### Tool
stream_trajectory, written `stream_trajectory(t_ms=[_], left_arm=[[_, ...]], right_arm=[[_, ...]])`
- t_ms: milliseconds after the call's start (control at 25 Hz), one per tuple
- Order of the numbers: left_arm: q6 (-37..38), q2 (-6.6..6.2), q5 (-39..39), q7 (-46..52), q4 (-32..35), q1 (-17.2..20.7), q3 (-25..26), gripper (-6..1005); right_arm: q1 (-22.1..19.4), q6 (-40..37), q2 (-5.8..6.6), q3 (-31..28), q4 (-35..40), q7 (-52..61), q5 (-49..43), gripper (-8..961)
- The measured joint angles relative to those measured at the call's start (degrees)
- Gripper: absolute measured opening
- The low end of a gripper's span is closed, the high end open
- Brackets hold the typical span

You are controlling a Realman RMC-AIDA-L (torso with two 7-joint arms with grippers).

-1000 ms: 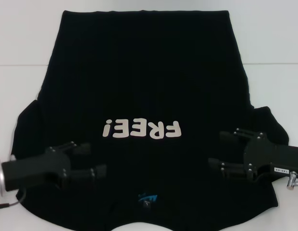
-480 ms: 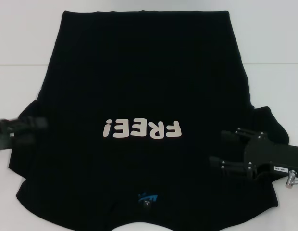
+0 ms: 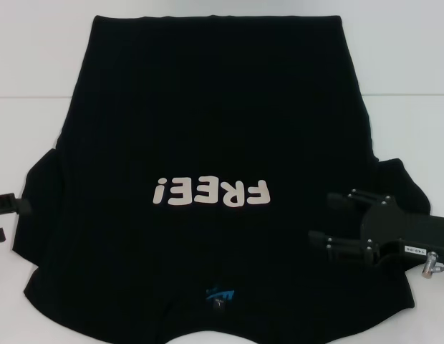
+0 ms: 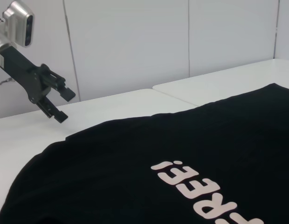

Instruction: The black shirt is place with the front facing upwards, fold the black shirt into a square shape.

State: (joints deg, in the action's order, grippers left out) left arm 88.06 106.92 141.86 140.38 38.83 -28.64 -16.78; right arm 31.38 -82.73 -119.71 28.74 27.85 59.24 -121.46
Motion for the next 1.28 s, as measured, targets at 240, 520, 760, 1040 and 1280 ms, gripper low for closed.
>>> stream_trajectory(t_ms=[240, 520, 760, 1040, 1280], left_arm=[[-4.9, 0.46, 0.6, -0.5, -1.5, -1.0, -2.0, 946], [-11.8, 0.84, 0.6, -1.4, -2.8, -1.9, -4.2, 946], [-15.1, 1.22, 0.3, -2.3, -3.4, -2.6, -4.3, 945], [-16.1, 1.8, 0.4, -3.0, -4.8, -3.5, -4.3, 946], [-16.1, 2.03, 0.6, -3.1, -5.0, -3.6, -4.3, 945]], right_arm=[[0.4, 0.3, 0.0, 0.0, -0.5, 0.0, 0.0, 852], [0.4, 0.4, 0.0, -0.1, -0.4, 0.0, 0.0, 852], [0.4, 0.4, 0.01, -0.2, -0.5, 0.0, 0.0, 852], [0.4, 0.5, 0.01, -0.1, -1.1, 0.0, 0.0, 852], [0.4, 0.3, 0.01, 0.1, -1.2, 0.0, 0.0, 852]])
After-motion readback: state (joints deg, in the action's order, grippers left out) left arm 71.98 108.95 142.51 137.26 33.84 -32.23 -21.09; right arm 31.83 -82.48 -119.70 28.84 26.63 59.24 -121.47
